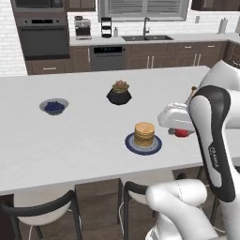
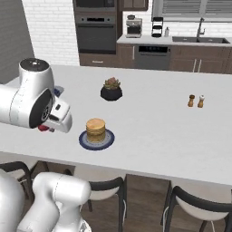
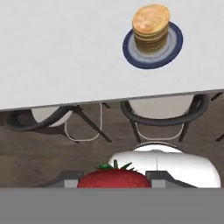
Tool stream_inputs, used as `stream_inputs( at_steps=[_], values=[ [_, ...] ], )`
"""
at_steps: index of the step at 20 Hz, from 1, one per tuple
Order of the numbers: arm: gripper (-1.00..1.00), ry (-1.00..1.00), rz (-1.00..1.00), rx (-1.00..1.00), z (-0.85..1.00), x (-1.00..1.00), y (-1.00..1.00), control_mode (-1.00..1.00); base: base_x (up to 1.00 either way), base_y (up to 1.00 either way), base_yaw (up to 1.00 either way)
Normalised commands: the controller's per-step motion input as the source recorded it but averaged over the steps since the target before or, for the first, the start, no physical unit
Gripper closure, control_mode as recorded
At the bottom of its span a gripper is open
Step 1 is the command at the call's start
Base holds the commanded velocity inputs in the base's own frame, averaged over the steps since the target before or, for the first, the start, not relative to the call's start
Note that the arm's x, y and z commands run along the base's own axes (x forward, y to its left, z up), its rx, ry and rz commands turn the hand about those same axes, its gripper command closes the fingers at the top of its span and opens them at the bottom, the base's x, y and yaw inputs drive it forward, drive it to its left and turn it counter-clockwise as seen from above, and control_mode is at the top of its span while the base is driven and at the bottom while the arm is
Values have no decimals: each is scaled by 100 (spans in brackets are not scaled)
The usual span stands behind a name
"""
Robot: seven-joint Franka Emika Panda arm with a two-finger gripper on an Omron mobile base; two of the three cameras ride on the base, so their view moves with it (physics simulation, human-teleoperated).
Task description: Take the strawberry from the fridge and place it on top of the pancake, located on the dining counter.
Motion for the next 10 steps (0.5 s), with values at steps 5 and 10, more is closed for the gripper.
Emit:
stream_inputs(
  at_steps=[5, 10],
  values=[
    [100, 20, 0, 0, -32, 26, 0, -100, 0, 0, 0],
    [100, 1, 0, 0, -35, 4, -4, -100, 0, 0, 0]
  ],
)
